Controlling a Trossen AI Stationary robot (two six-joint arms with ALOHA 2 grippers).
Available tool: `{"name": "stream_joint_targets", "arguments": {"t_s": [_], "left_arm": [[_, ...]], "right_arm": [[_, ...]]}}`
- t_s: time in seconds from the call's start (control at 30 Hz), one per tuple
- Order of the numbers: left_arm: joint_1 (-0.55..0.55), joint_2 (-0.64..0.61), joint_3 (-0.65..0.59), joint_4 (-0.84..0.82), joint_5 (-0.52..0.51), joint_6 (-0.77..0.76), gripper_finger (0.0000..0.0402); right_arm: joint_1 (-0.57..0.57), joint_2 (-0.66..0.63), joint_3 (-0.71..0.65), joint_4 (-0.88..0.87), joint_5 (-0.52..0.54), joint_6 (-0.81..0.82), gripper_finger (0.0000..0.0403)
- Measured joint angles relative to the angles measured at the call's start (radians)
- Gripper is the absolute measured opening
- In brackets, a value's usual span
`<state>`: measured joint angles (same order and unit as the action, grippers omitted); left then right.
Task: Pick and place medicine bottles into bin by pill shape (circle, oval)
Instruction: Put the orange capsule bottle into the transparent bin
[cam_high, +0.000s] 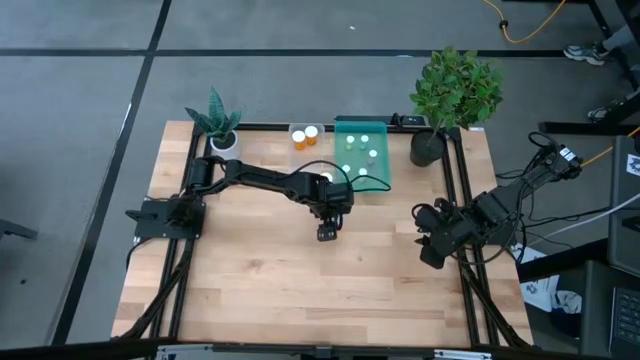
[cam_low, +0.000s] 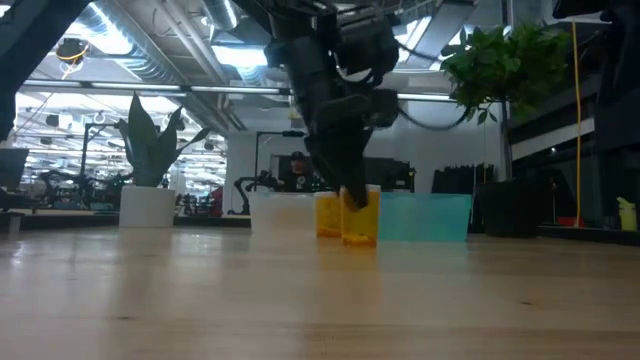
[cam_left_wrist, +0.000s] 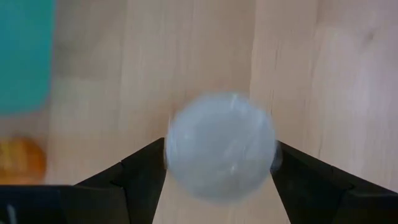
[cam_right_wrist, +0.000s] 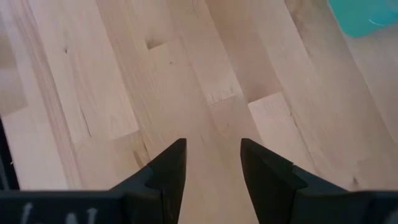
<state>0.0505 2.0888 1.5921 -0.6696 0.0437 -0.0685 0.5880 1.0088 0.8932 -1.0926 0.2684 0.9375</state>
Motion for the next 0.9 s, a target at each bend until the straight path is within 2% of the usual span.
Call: {"name": "stream_joint_targets", "arguments": {"t_s": [0.63, 0.9], "left_arm": [[-0.003, 0.006, -0.002, 0.038, -0.011, 0.000, 0.0263], [-0.026, 0.006, -0.002, 0.034, -0.051, 0.000, 0.0236]], "right_arm": [[0.000, 0.000, 0.000, 0.000, 0.002, -0.002, 0.0154], [0.000, 0.000, 0.000, 0.000, 0.002, -0.002, 0.0154]]}}
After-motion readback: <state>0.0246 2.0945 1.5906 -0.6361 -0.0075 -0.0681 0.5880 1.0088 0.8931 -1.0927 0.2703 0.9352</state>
